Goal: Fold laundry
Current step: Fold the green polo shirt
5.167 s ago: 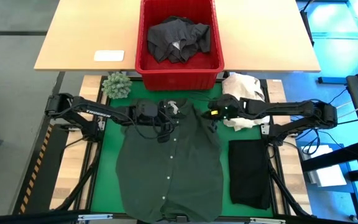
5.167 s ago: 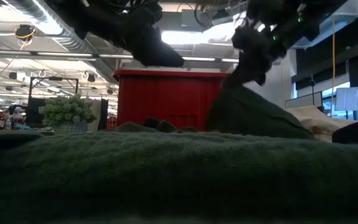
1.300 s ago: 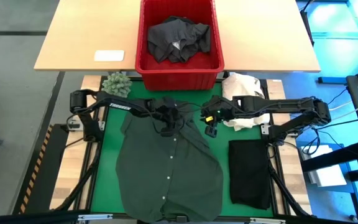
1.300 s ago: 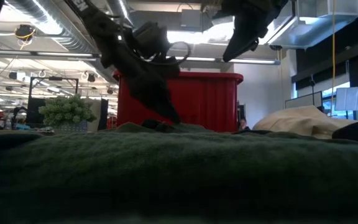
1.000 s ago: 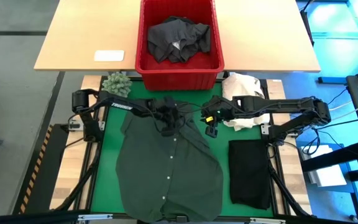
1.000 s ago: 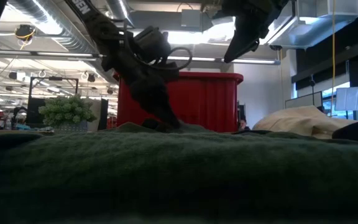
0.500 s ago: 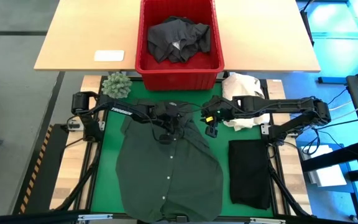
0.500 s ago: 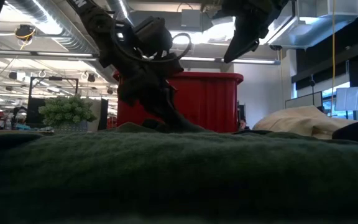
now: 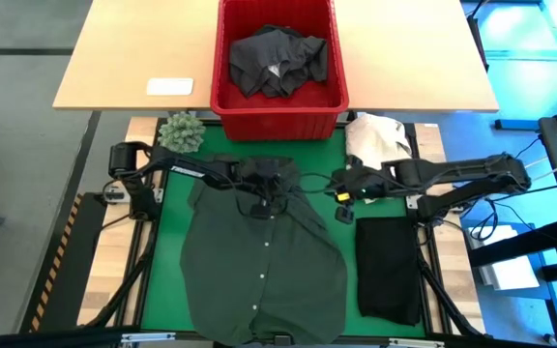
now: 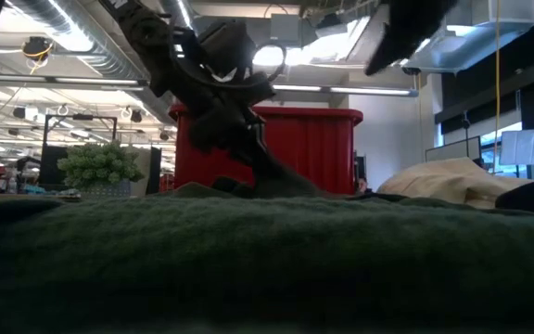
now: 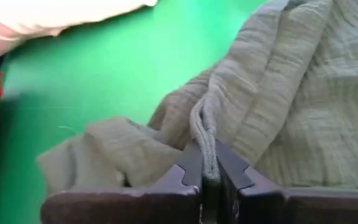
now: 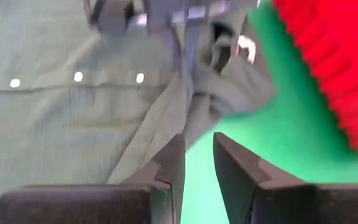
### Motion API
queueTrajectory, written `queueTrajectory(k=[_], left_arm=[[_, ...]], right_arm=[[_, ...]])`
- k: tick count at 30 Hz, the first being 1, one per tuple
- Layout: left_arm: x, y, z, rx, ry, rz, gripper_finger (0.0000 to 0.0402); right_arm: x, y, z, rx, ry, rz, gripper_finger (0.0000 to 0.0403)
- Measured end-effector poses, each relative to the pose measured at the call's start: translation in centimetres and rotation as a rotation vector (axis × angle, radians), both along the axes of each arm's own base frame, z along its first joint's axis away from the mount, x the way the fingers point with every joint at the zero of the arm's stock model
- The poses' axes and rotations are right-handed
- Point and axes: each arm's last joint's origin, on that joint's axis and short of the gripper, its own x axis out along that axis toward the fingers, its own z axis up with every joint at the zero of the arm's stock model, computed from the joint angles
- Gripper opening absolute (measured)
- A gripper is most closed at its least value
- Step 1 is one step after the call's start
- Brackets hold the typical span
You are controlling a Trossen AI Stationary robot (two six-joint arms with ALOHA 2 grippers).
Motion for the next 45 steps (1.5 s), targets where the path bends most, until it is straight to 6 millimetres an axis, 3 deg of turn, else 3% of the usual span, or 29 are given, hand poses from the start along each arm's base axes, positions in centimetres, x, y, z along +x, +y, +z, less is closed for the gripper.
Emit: queueTrajectory(k=[5, 12, 20, 26, 38, 45], left_arm=[[0.0, 0.1, 1.1, 0.040, -0.049, -0.030, 0.0002], [0.0, 0.0, 2.0, 0.114, -0.095, -0.085, 0.0002], [0.3, 0.1, 2.9, 0.153, -0.169, -0.098, 0.0002], [0.2, 0.2, 3.3, 0.174, -0.177, -0.071, 0.0002], [-0.3, 1.5, 4.8, 0.224, -0.237, -0.026, 0.0002], [-0.5, 2.9, 5.0, 0.232, -0.249, 0.036, 0.0002]], right_arm=[[-2.0, 0.6, -3.1, 0.080, 0.012, -0.055, 0.0085], [-3.9, 2.1, -7.6, 0.327, 0.063, -0.086, 0.0085], [-4.3, 3.9, -11.9, 0.515, 0.098, -0.025, 0.0085], [-4.5, 5.1, -13.2, 0.587, 0.148, -0.008, 0.0094], [-3.8, 7.0, -15.4, 0.636, 0.232, -0.074, 0.0200], [-2.6, 8.4, -16.3, 0.702, 0.189, -0.043, 0.0220]])
